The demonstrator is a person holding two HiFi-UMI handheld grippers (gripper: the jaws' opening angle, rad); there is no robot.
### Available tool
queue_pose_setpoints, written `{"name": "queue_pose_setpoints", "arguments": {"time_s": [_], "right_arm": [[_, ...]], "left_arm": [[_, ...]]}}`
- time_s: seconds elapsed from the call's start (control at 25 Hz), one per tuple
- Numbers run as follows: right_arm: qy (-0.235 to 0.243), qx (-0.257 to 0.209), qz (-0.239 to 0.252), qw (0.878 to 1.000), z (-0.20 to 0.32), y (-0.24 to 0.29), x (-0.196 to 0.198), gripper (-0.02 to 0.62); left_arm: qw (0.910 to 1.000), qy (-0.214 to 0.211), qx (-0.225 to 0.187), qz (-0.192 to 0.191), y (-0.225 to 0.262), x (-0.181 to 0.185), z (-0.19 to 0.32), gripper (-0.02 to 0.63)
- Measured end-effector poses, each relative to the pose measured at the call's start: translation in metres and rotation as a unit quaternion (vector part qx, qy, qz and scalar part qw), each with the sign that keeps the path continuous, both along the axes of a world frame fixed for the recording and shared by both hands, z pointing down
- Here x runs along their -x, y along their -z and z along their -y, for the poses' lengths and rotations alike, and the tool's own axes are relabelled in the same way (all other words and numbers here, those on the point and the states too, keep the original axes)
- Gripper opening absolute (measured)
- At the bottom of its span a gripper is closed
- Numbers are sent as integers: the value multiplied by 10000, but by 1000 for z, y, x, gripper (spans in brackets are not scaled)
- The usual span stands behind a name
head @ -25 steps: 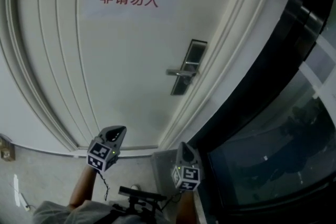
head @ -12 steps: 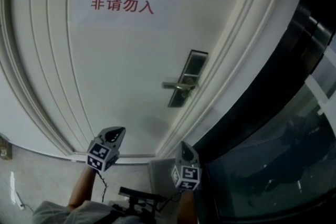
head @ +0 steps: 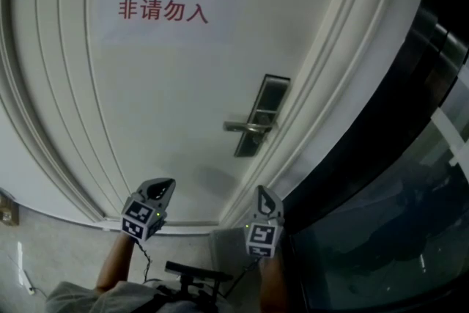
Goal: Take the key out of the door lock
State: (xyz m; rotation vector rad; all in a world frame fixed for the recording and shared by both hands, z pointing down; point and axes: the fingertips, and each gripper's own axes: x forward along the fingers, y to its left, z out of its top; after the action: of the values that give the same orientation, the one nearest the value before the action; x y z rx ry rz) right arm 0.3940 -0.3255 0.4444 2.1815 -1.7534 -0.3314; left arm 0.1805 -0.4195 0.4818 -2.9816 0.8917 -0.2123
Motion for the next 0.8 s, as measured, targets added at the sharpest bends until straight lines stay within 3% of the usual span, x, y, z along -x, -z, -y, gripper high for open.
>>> {"name": "queue_pose_setpoints", "arguments": {"time_s": [0.24, 0.44, 0.6, 0.8], "right_arm": [[-63, 328, -1362, 9901, 22, 22, -9, 12], [-81, 453, -2642, 9634, 38, 42, -10, 14], [-99, 521, -3112, 9489, 49, 49, -13, 14], [-123, 534, -3360, 9403, 59, 56, -15, 14]], "left_arm": [[10000, -9, 24, 3, -2, -3, 0, 5], [10000, 42, 28, -30, -1, -1, 2, 5], [10000, 69, 3, -46, 0, 0, 4, 5], [9999, 122, -14, -85, 4, 3, 8, 5]]}}
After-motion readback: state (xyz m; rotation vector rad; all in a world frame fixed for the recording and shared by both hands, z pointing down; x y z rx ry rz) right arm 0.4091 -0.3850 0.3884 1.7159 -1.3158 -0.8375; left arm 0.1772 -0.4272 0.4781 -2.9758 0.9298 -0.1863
